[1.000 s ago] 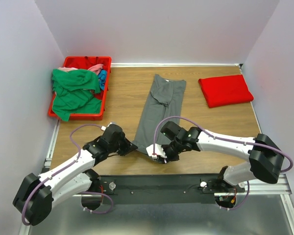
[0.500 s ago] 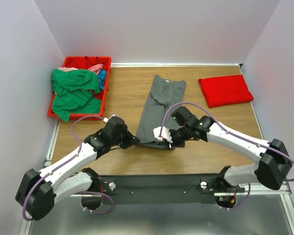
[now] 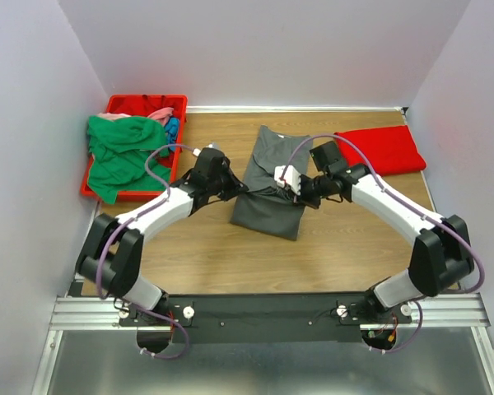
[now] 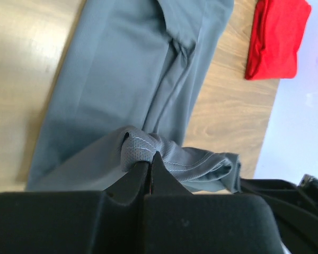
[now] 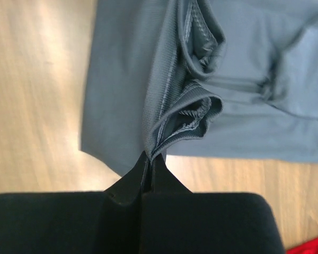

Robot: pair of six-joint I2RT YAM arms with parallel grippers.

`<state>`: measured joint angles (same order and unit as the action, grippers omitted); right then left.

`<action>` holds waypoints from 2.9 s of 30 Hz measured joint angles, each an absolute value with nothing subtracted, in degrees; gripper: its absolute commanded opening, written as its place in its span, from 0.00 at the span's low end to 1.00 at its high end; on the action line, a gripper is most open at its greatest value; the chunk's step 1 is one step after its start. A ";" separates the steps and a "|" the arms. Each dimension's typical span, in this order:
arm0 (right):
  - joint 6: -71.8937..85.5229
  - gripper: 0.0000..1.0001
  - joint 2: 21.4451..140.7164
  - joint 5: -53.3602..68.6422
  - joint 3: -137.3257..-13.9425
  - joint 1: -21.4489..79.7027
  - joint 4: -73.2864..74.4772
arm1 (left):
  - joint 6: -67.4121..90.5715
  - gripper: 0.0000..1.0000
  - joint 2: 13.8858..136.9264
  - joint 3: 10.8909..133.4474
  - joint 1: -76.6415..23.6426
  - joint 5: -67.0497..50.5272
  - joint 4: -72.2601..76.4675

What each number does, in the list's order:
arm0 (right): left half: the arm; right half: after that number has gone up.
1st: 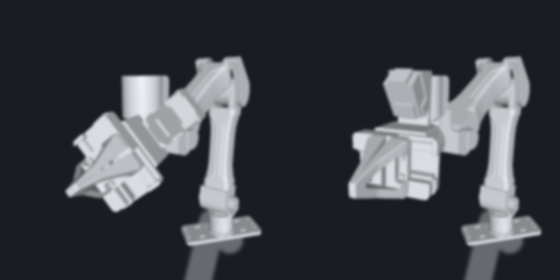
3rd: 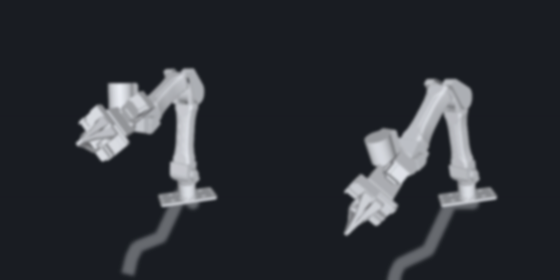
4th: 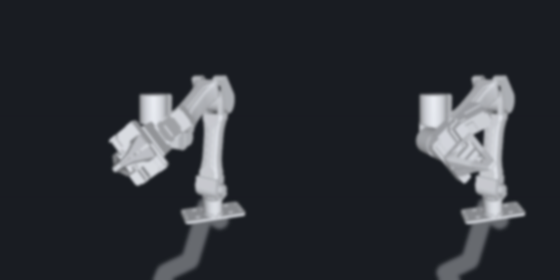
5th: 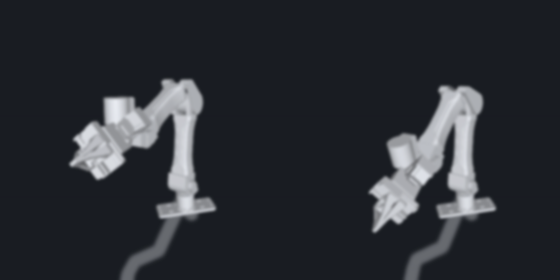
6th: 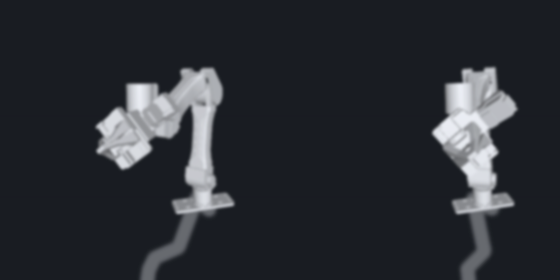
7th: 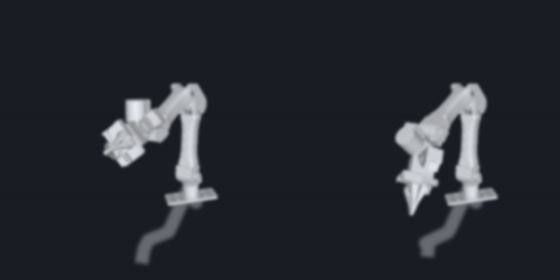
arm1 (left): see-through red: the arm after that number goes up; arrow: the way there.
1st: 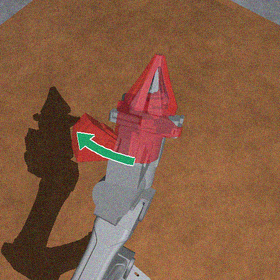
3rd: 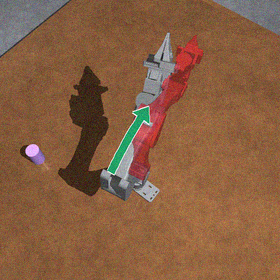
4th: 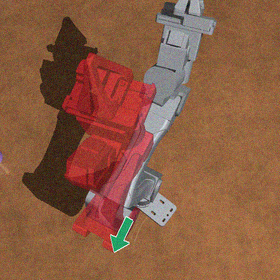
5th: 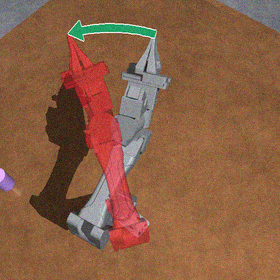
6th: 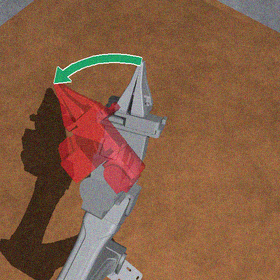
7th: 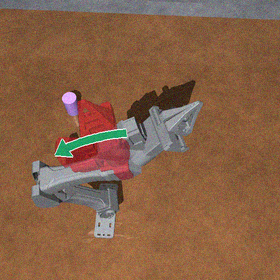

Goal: Fold and stack the t-shirts
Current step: Fold the tshirt

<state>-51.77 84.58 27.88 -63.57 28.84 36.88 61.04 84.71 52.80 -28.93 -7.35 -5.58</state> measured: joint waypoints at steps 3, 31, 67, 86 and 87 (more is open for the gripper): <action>-52.58 0.00 87.96 28.36 -66.22 25.98 36.88 | 58.43 0.00 90.63 57.52 -28.25 -8.47 -4.64; -52.36 0.05 107.48 29.98 -79.85 20.01 35.38 | 53.25 0.04 107.77 70.65 -24.29 -11.11 -4.78; -39.16 0.09 94.04 27.64 -71.00 19.20 23.18 | 29.98 0.57 79.18 61.36 -20.32 -16.78 1.56; -36.97 0.07 118.85 15.38 -86.28 34.72 25.78 | 8.08 0.64 28.56 39.09 -20.36 -4.25 -4.01; -36.86 0.07 119.35 14.83 -86.76 34.54 25.80 | 7.86 0.64 28.47 38.68 -20.36 -3.84 -4.01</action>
<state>-36.86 119.35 14.83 -86.76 34.54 25.80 7.86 28.47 38.68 -20.36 -3.84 -4.01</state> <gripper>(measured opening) 0.070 0.635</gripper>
